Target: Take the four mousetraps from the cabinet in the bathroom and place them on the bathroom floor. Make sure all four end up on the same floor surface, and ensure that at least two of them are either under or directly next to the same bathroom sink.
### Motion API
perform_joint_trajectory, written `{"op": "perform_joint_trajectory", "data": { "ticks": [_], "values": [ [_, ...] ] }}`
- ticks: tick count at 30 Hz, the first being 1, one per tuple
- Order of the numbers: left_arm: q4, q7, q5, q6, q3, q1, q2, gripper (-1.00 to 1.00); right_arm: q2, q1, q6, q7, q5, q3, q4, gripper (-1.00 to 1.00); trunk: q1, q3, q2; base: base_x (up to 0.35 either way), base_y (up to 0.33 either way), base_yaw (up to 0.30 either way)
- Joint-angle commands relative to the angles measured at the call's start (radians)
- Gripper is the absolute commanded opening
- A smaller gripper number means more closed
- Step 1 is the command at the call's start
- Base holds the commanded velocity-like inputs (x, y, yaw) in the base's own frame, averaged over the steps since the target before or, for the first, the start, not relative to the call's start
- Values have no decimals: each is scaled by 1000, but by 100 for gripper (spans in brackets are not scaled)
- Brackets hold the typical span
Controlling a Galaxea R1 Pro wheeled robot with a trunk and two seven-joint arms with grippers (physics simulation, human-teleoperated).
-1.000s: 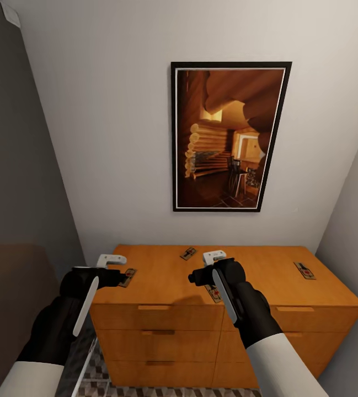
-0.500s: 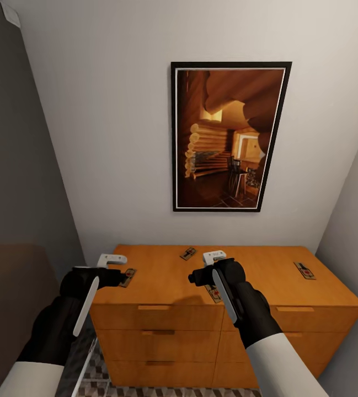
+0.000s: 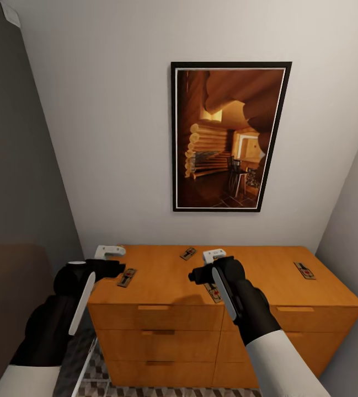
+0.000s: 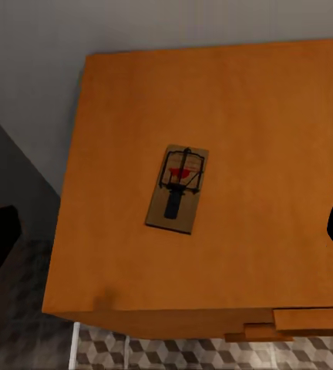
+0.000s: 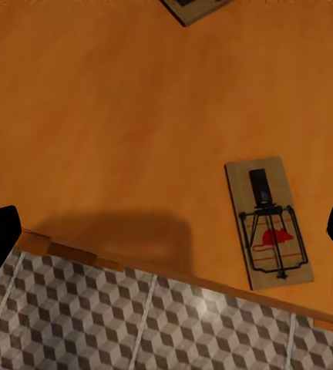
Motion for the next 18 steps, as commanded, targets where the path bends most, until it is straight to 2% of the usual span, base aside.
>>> {"op": "perform_joint_trajectory", "data": {
  "ticks": [1, 12, 18],
  "values": [
    [-17, 0, -1, 4, -2, 0, 1, 100, 0, -3, 4, -2, 0, 1, 2, 100, 0, -1, -1, 0, 0, 0],
    [-68, 1, 1, 4, 2, 0, 4, 100, 0, -28, 4, -3, 0, 1, 35, 100, 0, -1, -1, 0, 0, 0],
    [-78, 1, 1, 4, 4, -2, 16, 100, 0, -46, 4, -16, 0, 1, 68, 100, 0, -1, -1, 0, 0, 0]
  ]
}}
